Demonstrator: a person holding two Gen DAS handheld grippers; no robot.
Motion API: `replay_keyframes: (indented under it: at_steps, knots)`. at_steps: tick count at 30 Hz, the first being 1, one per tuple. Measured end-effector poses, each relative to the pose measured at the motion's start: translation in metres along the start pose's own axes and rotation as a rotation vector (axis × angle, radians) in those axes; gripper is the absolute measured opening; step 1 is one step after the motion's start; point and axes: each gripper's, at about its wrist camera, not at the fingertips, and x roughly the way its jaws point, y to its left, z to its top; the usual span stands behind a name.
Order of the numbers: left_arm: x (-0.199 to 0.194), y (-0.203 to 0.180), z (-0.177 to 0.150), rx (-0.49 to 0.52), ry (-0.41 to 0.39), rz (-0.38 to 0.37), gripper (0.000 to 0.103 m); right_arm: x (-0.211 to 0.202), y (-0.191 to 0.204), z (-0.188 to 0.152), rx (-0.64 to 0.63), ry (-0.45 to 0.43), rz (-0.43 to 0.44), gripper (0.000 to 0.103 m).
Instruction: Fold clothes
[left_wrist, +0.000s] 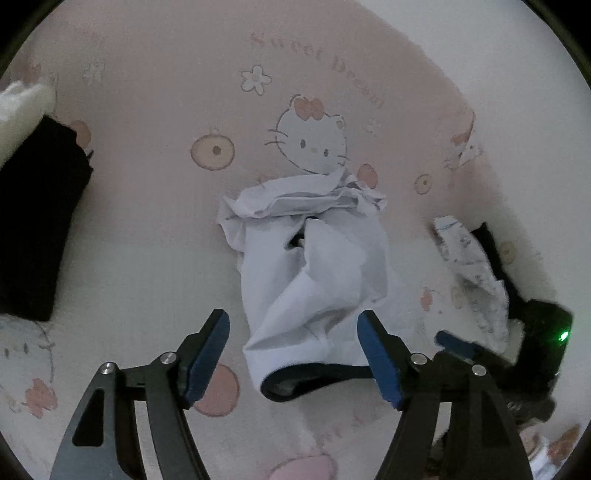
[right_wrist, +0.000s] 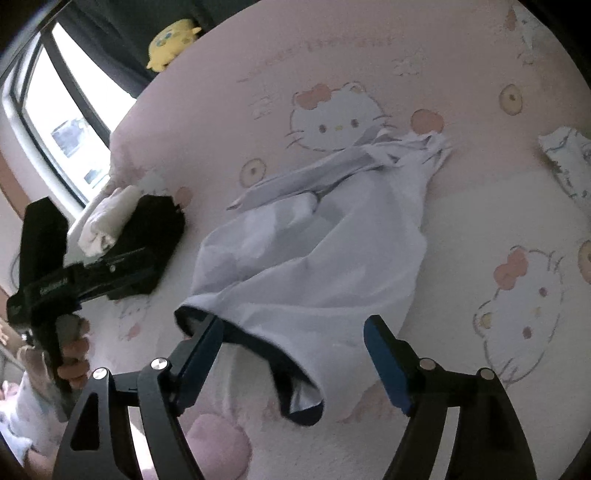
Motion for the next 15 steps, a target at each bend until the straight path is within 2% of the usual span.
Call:
replay_keyframes:
  at_steps: [6, 10, 12, 15]
  knots:
    - [0.018, -0.003, 0.005, 0.032, 0.02, 0.061, 0.07, 0.016, -0.026, 0.021, 0.059, -0.006, -0.084, 0.078]
    - [0.033, -0.012, 0.011, 0.063, 0.043, 0.073, 0.07, 0.029, -0.049, 0.035, 0.117, 0.028, -0.125, 0.078]
    - [0.04, -0.017, 0.013, 0.063, 0.048, 0.064, 0.07, 0.037, -0.061, 0.04, 0.165, 0.039, -0.128, 0.078]
    - [0.053, -0.025, 0.018, 0.079, 0.052, 0.05, 0.07, 0.047, -0.081, 0.047, 0.269, 0.039, -0.085, 0.078]
